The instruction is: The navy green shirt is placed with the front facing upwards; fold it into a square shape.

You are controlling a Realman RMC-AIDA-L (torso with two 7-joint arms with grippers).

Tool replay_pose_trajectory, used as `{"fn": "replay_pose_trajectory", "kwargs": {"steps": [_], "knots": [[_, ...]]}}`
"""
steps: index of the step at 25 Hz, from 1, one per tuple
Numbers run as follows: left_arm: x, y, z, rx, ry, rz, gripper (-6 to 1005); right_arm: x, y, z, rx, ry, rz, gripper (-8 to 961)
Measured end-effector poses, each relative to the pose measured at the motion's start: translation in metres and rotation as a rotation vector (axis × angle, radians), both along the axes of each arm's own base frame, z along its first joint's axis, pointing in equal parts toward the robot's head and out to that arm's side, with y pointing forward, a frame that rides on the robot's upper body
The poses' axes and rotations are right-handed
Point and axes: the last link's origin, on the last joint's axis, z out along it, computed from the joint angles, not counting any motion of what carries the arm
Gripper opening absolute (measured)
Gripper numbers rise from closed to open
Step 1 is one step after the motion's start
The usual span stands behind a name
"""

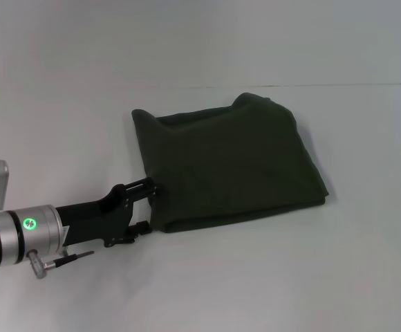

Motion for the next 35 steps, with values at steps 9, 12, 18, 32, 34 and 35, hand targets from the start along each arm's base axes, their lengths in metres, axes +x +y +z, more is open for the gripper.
{"fn": "replay_pose_trajectory", "kwargs": {"steps": [9, 12, 18, 32, 34, 35], "knots": [[0.001, 0.0, -0.006, -0.018, 0.021, -0.007, 900, 0.003, -0.003, 0.003, 0.015, 0.024, -0.011, 414], [0.001, 0.001, -0.007, -0.018, 0.03, -0.008, 802, 0.004, -0.004, 0.002, 0.014, 0.033, -0.013, 414], [0.004, 0.002, -0.011, -0.037, 0.053, -0.022, 641, 0.005, -0.005, 0.003, 0.02, 0.043, -0.016, 413], [0.003, -0.002, -0.013, -0.047, 0.068, -0.056, 97, 0.005, -0.005, 0.004, 0.023, 0.055, -0.021, 414], [0.001, -0.007, -0.013, -0.052, 0.069, -0.076, 74, 0.006, -0.006, 0.002, 0.021, 0.064, -0.024, 413], [-0.001, -0.01, -0.012, -0.055, 0.068, -0.08, 62, 0.006, -0.006, 0.002, 0.018, 0.068, -0.025, 413]]}}
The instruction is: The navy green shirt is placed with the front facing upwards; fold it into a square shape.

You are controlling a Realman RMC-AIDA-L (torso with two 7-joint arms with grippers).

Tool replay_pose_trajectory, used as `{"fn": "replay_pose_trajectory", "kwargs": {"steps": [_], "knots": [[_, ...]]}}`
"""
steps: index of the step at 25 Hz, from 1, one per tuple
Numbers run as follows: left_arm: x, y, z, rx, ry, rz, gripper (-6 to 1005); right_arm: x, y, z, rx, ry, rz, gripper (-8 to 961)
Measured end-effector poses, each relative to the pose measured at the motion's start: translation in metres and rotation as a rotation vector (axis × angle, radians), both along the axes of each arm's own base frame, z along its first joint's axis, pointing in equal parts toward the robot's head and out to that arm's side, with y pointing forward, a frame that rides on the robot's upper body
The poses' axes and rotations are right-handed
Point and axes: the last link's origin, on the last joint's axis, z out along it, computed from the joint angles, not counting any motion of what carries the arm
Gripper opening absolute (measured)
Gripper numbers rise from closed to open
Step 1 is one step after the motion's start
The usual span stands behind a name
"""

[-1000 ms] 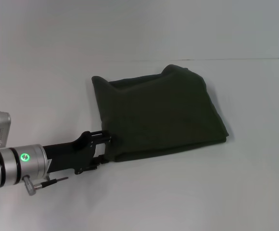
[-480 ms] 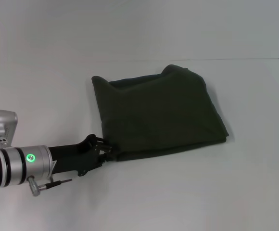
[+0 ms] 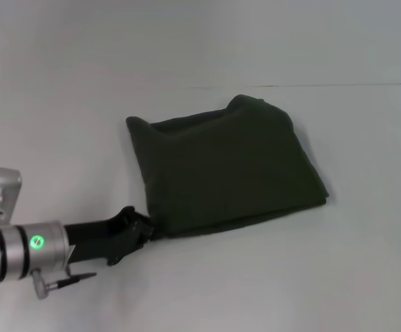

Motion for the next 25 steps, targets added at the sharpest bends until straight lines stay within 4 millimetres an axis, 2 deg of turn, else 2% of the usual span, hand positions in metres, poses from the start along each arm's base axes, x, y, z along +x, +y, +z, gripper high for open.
{"fn": "replay_pose_trajectory", "kwargs": {"steps": [3, 9, 14, 24, 25], "knots": [[-0.012, -0.013, 0.005, 0.002, -0.004, 0.013, 28, 0.0, 0.0, -0.001, -0.002, 0.004, -0.001, 413], [-0.039, -0.038, 0.025, 0.04, -0.006, 0.063, 29, -0.001, 0.0, -0.004, -0.012, 0.007, 0.001, 416], [-0.053, -0.047, 0.046, 0.084, -0.006, 0.07, 28, 0.0, -0.001, -0.008, -0.028, 0.001, -0.002, 418], [-0.052, -0.048, 0.062, 0.045, 0.03, -0.022, 102, -0.002, -0.001, -0.019, -0.048, -0.071, 0.048, 422], [-0.052, -0.048, 0.065, 0.042, 0.044, -0.051, 112, -0.002, 0.0, -0.02, -0.04, -0.081, 0.052, 445]]}}
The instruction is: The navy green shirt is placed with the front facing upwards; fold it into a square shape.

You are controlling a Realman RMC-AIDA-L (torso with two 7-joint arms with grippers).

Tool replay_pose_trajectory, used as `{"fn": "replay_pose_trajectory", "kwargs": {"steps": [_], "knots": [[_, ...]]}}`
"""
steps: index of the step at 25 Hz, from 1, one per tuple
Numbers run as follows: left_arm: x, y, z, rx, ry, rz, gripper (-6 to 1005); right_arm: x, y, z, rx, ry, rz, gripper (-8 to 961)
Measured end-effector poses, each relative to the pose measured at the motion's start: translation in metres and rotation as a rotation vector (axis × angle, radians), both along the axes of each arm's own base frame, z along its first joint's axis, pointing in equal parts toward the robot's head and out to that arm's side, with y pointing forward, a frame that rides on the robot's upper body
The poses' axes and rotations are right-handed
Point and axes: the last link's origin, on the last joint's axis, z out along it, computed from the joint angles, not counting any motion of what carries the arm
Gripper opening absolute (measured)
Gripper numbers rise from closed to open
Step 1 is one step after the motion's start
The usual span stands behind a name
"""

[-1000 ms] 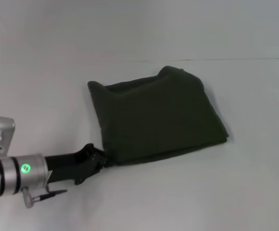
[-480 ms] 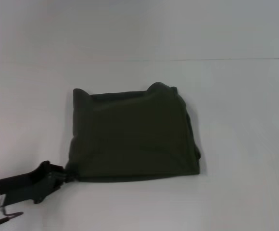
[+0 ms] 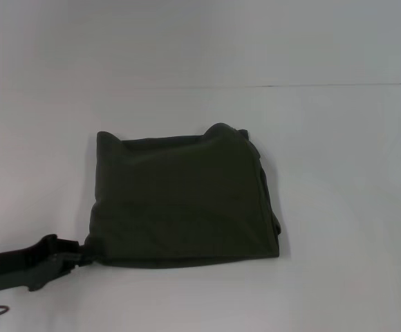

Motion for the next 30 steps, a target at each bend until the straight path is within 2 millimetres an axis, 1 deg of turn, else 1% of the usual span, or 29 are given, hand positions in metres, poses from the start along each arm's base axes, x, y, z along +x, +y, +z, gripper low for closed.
{"fn": "replay_pose_trajectory", "kwargs": {"steps": [3, 7, 8, 9, 11, 13, 15, 17, 18, 20, 23, 27, 30], "knots": [[0.0, -0.002, 0.014, 0.025, 0.02, -0.07, 140, 0.001, 0.003, -0.003, -0.001, -0.033, -0.005, 513], [-0.009, -0.006, 0.05, 0.142, -0.012, -0.078, 177, 0.009, 0.008, -0.006, -0.021, -0.098, -0.042, 604], [-0.01, -0.007, 0.058, 0.175, -0.017, -0.081, 186, 0.01, 0.008, -0.006, -0.022, -0.11, -0.049, 644], [-0.009, -0.007, 0.066, 0.211, -0.024, -0.109, 231, 0.011, 0.008, -0.006, -0.025, -0.118, -0.052, 684], [-0.002, -0.003, 0.074, 0.259, -0.027, -0.199, 322, 0.013, 0.007, -0.008, -0.033, -0.155, -0.042, 765], [0.01, 0.002, 0.075, 0.284, -0.006, -0.345, 412, 0.012, 0.007, -0.011, -0.049, -0.204, -0.003, 845], [0.027, 0.012, 0.069, 0.28, 0.056, -0.55, 464, 0.007, 0.009, -0.017, -0.072, -0.267, 0.066, 877], [0.042, 0.026, 0.061, 0.239, 0.115, -0.688, 516, -0.002, 0.013, -0.027, -0.098, -0.35, 0.173, 908], [0.046, 0.032, 0.058, 0.22, 0.137, -0.72, 543, -0.009, 0.015, -0.032, -0.108, -0.395, 0.237, 924], [0.058, 0.046, 0.054, 0.176, 0.185, -0.79, 595, -0.023, 0.019, -0.045, -0.121, -0.467, 0.361, 924], [0.074, 0.061, 0.055, 0.134, 0.231, -0.878, 687, -0.048, 0.025, -0.065, -0.13, -0.524, 0.507, 924], [0.09, 0.072, 0.055, 0.097, 0.278, -0.988, 848, -0.073, 0.025, -0.085, -0.142, -0.514, 0.618, 924], [0.096, 0.073, 0.051, 0.089, 0.306, -1.058, 909, -0.082, 0.021, -0.097, -0.134, -0.507, 0.679, 924]]}}
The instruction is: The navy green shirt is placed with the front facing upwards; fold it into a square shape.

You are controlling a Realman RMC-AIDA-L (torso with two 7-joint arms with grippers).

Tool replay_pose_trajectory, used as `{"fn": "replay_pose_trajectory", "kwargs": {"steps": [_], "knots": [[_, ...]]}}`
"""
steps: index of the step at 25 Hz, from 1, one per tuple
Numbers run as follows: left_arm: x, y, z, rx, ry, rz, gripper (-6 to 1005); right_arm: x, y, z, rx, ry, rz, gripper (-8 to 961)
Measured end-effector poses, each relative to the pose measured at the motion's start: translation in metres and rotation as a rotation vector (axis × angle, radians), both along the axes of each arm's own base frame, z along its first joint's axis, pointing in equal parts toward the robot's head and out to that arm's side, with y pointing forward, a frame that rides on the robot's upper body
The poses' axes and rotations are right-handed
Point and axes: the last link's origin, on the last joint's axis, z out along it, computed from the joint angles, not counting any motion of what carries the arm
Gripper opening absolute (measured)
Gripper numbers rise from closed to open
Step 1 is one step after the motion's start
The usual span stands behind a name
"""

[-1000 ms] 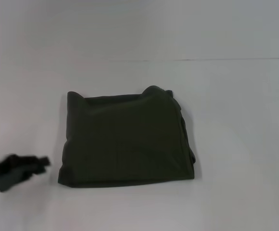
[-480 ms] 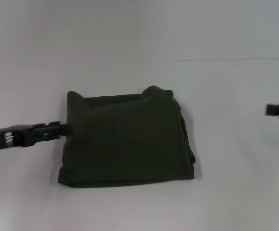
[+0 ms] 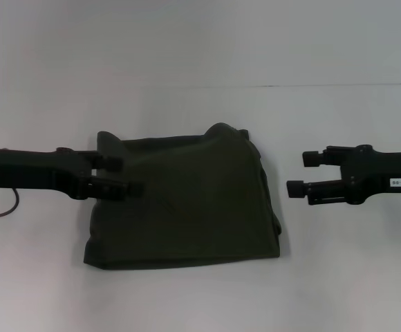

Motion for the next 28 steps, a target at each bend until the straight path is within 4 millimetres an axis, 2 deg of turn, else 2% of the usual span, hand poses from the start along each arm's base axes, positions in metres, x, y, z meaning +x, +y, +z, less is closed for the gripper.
{"fn": "replay_pose_trajectory", "kwargs": {"steps": [2, 7, 13, 28], "knots": [[0.002, 0.001, -0.003, 0.0, 0.011, -0.01, 949, -0.002, -0.002, -0.005, 0.015, 0.003, 0.03, 924], [0.011, 0.006, -0.004, -0.036, -0.018, 0.059, 949, -0.001, -0.005, -0.008, 0.029, 0.01, 0.043, 924], [0.022, 0.001, -0.004, -0.078, -0.026, -0.016, 948, -0.003, -0.003, -0.006, 0.044, 0.035, 0.045, 924], [0.021, -0.003, -0.007, -0.078, -0.041, -0.024, 948, -0.005, -0.006, -0.009, 0.024, 0.044, 0.045, 924]]}}
